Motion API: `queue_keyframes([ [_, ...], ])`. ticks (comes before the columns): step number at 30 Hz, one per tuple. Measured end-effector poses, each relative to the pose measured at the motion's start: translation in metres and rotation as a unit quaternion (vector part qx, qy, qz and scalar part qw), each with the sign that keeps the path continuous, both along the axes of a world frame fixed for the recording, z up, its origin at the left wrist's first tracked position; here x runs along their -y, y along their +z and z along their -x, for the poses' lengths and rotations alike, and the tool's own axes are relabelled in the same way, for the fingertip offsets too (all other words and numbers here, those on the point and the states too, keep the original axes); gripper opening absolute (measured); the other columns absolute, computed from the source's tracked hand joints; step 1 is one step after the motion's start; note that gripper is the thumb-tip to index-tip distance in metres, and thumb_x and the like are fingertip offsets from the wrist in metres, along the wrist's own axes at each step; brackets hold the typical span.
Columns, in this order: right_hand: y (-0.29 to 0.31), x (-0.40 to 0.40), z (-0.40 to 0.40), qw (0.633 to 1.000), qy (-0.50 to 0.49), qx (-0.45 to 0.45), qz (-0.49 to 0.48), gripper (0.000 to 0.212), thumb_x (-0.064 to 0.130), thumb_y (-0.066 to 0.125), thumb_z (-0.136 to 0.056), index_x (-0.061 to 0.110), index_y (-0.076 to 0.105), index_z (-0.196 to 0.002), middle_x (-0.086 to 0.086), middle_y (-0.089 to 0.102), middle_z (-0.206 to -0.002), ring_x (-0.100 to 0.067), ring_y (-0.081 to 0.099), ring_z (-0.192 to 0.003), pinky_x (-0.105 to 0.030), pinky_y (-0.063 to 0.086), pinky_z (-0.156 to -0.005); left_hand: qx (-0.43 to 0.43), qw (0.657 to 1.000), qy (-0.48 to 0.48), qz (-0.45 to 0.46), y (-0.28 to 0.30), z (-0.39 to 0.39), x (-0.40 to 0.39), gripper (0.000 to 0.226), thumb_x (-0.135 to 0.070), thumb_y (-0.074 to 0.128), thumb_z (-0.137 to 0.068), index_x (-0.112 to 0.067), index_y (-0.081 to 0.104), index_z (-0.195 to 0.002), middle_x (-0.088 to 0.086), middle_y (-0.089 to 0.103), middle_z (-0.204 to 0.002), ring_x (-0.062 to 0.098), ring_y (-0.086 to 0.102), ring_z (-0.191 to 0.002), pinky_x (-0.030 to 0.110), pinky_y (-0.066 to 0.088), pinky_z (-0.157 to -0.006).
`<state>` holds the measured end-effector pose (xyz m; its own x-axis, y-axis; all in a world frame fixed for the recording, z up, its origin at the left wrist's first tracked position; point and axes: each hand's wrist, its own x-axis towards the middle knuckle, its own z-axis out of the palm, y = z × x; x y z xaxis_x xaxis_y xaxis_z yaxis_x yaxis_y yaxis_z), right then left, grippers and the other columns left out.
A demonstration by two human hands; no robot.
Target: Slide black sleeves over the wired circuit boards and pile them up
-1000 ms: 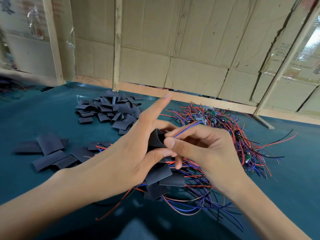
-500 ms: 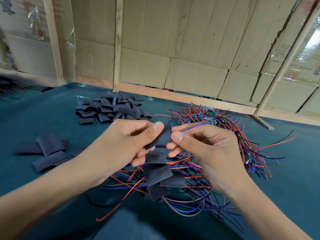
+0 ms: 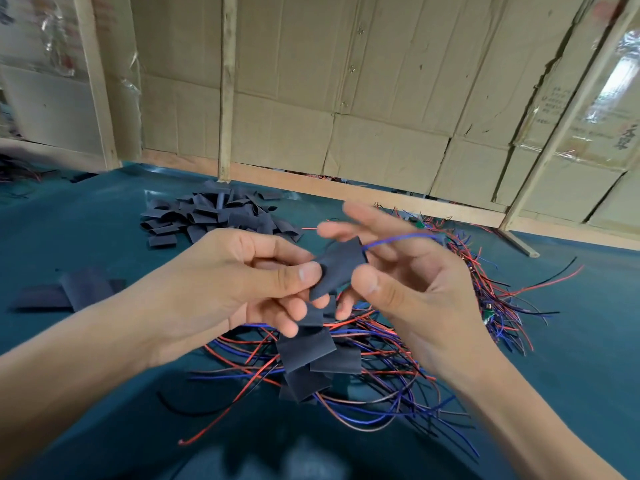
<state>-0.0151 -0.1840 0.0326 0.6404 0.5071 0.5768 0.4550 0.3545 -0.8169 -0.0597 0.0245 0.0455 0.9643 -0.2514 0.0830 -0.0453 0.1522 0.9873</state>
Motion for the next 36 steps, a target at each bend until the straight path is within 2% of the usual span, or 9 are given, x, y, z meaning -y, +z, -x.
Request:
queue_keyframes([
  [7,0.0,-0.002,-0.002,0.998,-0.045,-0.05,-0.013,0.053,0.022,0.085,-0.073,0.011,0.069,-0.123,-0.018,0.072,-0.115,-0.024,0.067,-0.073,-0.03,0.056,-0.072,-0.002,1.0,0.007,0.018,-0.001,0.002,0.006,0.025,-0.023,0.076,-0.07,-0.006,0.078,-0.089,0.021,0.073,-0.086,0.015,0.068,-0.061,0.022,0.056,-0.056],
  [13,0.006,0.004,-0.01,0.982,-0.04,-0.154,-0.099,0.014,0.008,0.081,-0.073,0.002,0.068,-0.076,-0.016,0.069,-0.124,-0.019,0.067,-0.082,-0.026,0.054,-0.067,0.019,0.997,0.069,0.004,0.003,-0.002,-0.005,0.027,-0.022,0.074,-0.07,-0.006,0.078,-0.091,0.022,0.073,-0.086,0.018,0.067,-0.063,0.023,0.056,-0.057],
  [15,0.006,0.005,-0.011,0.975,-0.039,-0.178,-0.129,0.026,0.009,0.077,-0.074,0.008,0.055,-0.06,-0.014,0.07,-0.123,-0.017,0.065,-0.076,-0.025,0.053,-0.064,0.017,0.997,0.077,0.002,0.002,-0.003,-0.007,0.025,-0.019,0.073,-0.072,-0.007,0.078,-0.094,0.022,0.073,-0.086,0.019,0.068,-0.064,0.023,0.056,-0.058],
  [20,0.005,0.009,-0.016,0.971,-0.047,-0.18,-0.149,0.032,0.009,0.074,-0.076,0.009,0.043,-0.078,-0.009,0.072,-0.12,-0.015,0.065,-0.072,-0.024,0.053,-0.065,0.008,0.997,0.076,-0.028,0.001,-0.005,-0.01,0.021,-0.017,0.071,-0.074,-0.005,0.078,-0.09,0.022,0.072,-0.084,0.022,0.066,-0.065,0.025,0.055,-0.058],
  [24,0.002,0.01,-0.019,0.972,-0.064,-0.173,-0.144,0.05,0.007,0.078,-0.072,0.014,0.032,-0.056,-0.009,0.075,-0.11,-0.018,0.068,-0.077,-0.026,0.054,-0.065,0.01,0.996,0.086,-0.018,0.002,-0.007,-0.012,0.022,-0.017,0.072,-0.073,0.0,0.077,-0.086,0.019,0.07,-0.079,0.018,0.062,-0.061,0.025,0.052,-0.052],
  [28,-0.001,0.009,-0.021,0.98,-0.086,-0.132,-0.123,0.05,0.004,0.076,-0.073,0.012,0.028,-0.064,-0.007,0.073,-0.116,-0.019,0.069,-0.085,-0.027,0.054,-0.07,-0.001,0.996,0.092,0.006,0.002,-0.008,-0.015,0.019,-0.015,0.072,-0.073,-0.001,0.077,-0.085,0.016,0.069,-0.077,0.016,0.06,-0.059,0.024,0.05,-0.049],
  [31,-0.003,0.008,-0.022,0.981,-0.091,-0.126,-0.116,0.02,0.003,0.079,-0.072,-0.002,0.061,-0.078,-0.013,0.071,-0.121,-0.018,0.069,-0.095,-0.025,0.055,-0.071,-0.007,0.995,0.096,0.006,0.0,-0.009,-0.017,0.016,-0.012,0.07,-0.076,-0.001,0.077,-0.085,0.015,0.068,-0.077,0.017,0.059,-0.059,0.024,0.05,-0.05],
  [33,-0.003,0.007,-0.02,0.979,-0.093,-0.132,-0.125,0.033,0.003,0.082,-0.071,0.001,0.071,-0.102,-0.017,0.072,-0.117,-0.018,0.069,-0.088,-0.026,0.056,-0.073,-0.004,0.995,0.102,0.003,-0.001,-0.01,-0.017,0.016,-0.012,0.069,-0.077,0.0,0.077,-0.085,0.016,0.068,-0.077,0.018,0.059,-0.059,0.025,0.05,-0.05],
  [36,-0.003,0.005,-0.02,0.977,-0.146,-0.113,-0.105,0.055,0.007,0.081,-0.073,0.001,0.061,-0.124,-0.012,0.075,-0.112,-0.02,0.068,-0.08,-0.025,0.056,-0.075,0.013,0.993,0.12,-0.005,-0.002,-0.011,-0.017,0.015,-0.012,0.069,-0.077,0.0,0.076,-0.083,0.017,0.068,-0.077,0.019,0.059,-0.06,0.025,0.051,-0.051],
])
